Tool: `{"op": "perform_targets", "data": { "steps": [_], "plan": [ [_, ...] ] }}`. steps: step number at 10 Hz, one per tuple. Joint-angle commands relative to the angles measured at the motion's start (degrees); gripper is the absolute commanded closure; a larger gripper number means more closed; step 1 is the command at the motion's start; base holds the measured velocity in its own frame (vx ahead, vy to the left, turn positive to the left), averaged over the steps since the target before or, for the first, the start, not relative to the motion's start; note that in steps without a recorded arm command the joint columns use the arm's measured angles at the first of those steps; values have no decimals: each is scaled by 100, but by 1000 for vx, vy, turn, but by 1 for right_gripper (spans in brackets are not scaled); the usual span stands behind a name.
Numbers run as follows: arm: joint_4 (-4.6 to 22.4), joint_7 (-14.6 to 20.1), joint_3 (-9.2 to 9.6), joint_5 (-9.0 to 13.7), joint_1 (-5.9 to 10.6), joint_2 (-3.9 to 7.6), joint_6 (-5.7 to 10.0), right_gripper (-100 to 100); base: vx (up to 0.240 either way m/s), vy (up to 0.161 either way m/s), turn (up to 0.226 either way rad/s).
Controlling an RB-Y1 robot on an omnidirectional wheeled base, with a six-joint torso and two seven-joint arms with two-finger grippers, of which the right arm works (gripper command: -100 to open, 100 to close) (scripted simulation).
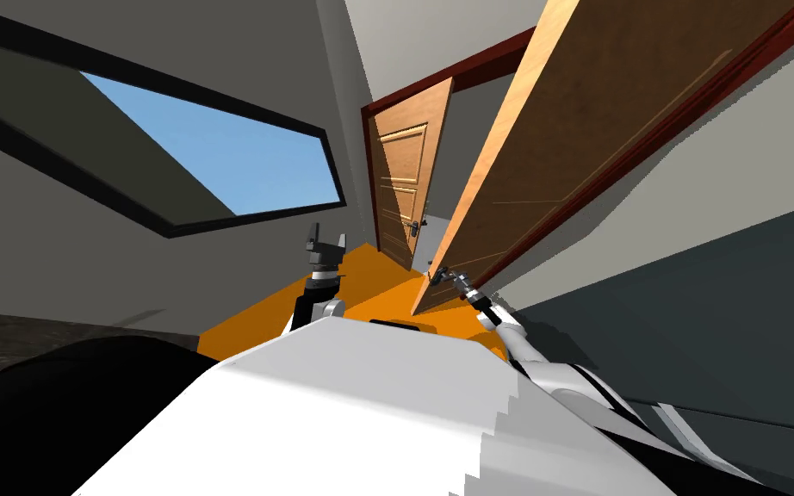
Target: Pull the door open
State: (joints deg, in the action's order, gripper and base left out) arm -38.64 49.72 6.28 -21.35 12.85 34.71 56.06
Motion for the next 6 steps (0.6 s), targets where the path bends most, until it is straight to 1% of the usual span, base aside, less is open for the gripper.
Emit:
{"op": "perform_targets", "data": {
  "steps": [1, 2, 3, 4, 5, 6],
  "plan": [
    [46, 21, -7, -18, -26, 39, 124, 100, -91, -75, 133],
    [63, 29, -10, -25, -36, 53, 170, 100, -161, -110, 156],
    [104, 48, -16, -41, -59, 87, 279, 100, -174, -152, 139],
    [126, 59, -20, -50, -72, 106, 338, 100, -137, -141, 129],
    [173, 80, -27, -68, -98, 145, 463, 100, -137, -122, 152],
    [173, 80, -27, -68, -98, 145, 463, 100, -108, -94, 51]
  ]
}}
